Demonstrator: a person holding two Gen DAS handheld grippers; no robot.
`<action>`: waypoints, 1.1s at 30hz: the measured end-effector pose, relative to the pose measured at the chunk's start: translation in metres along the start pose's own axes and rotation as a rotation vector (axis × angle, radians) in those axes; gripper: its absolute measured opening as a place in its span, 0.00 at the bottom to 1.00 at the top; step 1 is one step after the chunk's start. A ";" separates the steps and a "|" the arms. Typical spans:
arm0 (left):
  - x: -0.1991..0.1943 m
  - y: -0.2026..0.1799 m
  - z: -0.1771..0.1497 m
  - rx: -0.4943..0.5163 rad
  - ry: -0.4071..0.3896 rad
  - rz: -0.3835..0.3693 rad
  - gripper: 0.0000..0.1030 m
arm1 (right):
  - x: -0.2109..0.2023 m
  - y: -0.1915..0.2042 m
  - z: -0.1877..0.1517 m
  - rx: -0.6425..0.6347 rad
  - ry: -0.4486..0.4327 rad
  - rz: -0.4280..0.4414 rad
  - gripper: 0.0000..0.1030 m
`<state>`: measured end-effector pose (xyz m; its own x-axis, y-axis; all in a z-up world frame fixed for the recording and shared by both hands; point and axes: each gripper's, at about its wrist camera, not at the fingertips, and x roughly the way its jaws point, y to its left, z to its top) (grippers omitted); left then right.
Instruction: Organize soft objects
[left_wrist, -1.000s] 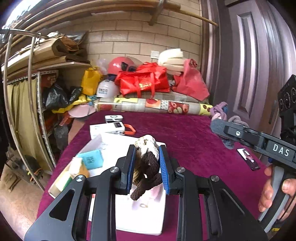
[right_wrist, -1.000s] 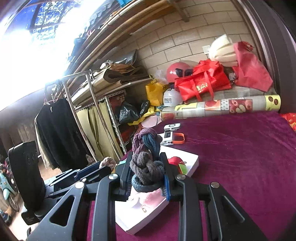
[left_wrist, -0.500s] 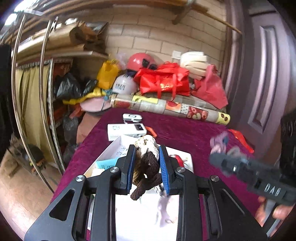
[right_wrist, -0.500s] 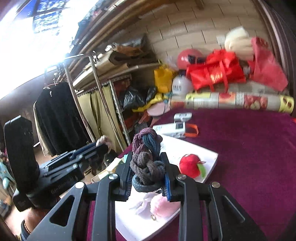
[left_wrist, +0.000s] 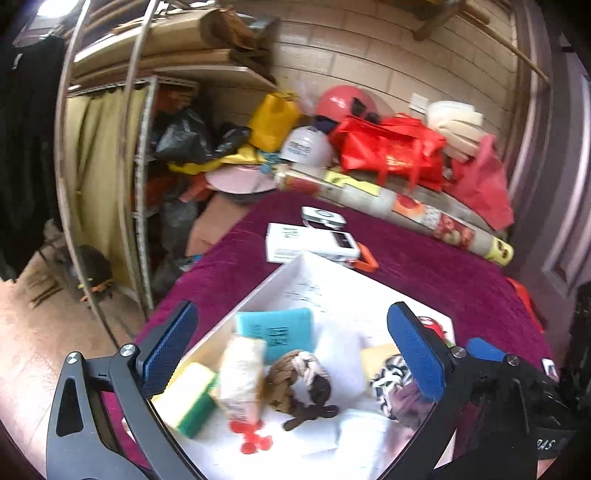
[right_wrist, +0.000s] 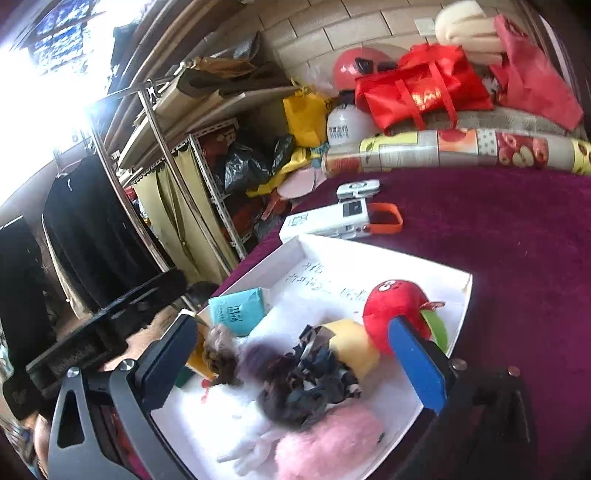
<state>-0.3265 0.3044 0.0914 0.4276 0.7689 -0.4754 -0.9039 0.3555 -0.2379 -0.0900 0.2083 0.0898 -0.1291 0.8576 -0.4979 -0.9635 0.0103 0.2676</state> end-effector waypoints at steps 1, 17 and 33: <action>-0.001 0.003 0.000 -0.006 -0.005 0.011 1.00 | -0.003 0.002 -0.001 -0.012 -0.013 -0.012 1.00; -0.037 -0.019 -0.015 0.080 -0.031 0.113 1.00 | -0.041 0.002 -0.005 -0.016 -0.093 -0.038 1.00; -0.129 -0.096 -0.029 0.215 -0.108 0.143 1.00 | -0.185 -0.015 -0.011 -0.030 -0.393 -0.467 1.00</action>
<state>-0.2941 0.1559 0.1509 0.3024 0.8672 -0.3957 -0.9418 0.3357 0.0159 -0.0539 0.0442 0.1686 0.3993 0.8915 -0.2139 -0.9043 0.4214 0.0684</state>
